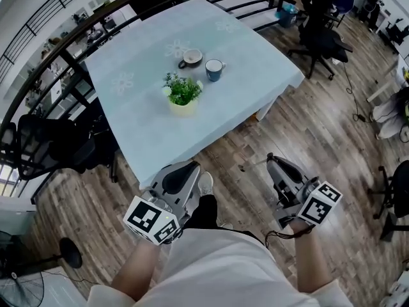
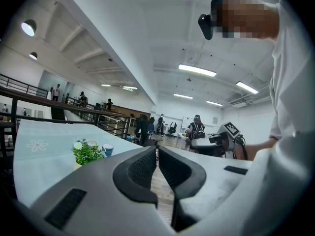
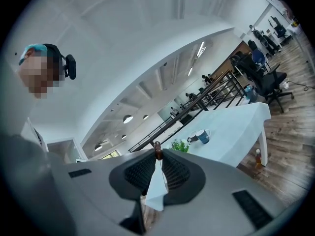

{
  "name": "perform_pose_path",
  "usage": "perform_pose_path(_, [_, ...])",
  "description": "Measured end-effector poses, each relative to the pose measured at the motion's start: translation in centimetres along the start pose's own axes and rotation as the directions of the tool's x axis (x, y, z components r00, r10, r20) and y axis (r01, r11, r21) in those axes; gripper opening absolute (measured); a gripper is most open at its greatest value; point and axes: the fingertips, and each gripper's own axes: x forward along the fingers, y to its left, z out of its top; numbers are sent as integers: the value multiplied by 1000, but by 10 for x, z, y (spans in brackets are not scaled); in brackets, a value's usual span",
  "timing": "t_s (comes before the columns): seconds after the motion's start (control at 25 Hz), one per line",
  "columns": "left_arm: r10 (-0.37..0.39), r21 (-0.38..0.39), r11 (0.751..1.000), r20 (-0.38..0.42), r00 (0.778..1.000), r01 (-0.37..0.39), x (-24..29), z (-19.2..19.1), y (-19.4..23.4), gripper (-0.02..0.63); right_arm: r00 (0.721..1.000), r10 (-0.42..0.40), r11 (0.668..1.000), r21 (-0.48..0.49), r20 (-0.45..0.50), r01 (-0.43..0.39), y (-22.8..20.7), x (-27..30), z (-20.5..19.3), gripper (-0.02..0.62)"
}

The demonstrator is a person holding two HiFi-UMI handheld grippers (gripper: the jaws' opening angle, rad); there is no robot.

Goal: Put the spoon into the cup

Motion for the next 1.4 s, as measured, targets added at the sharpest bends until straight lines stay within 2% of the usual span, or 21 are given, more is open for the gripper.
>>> perform_pose_path(0.76, [-43, -67, 997, -46, 998, 40, 106, 44, 184, 35, 997, -70, 996, 44, -37, 71, -77, 179, 76, 55])
perform_pose_path(1.08, [-55, -90, 995, -46, 997, 51, 132, 55, 235, 35, 994, -94, 995, 41, -51, 96, -102, 231, 98, 55])
perform_pose_path(1.4, [-70, -95, 993, -36, 997, 66, 152, 65, 260, 35, 993, -99, 995, 29, -57, 100, -119, 265, 115, 55])
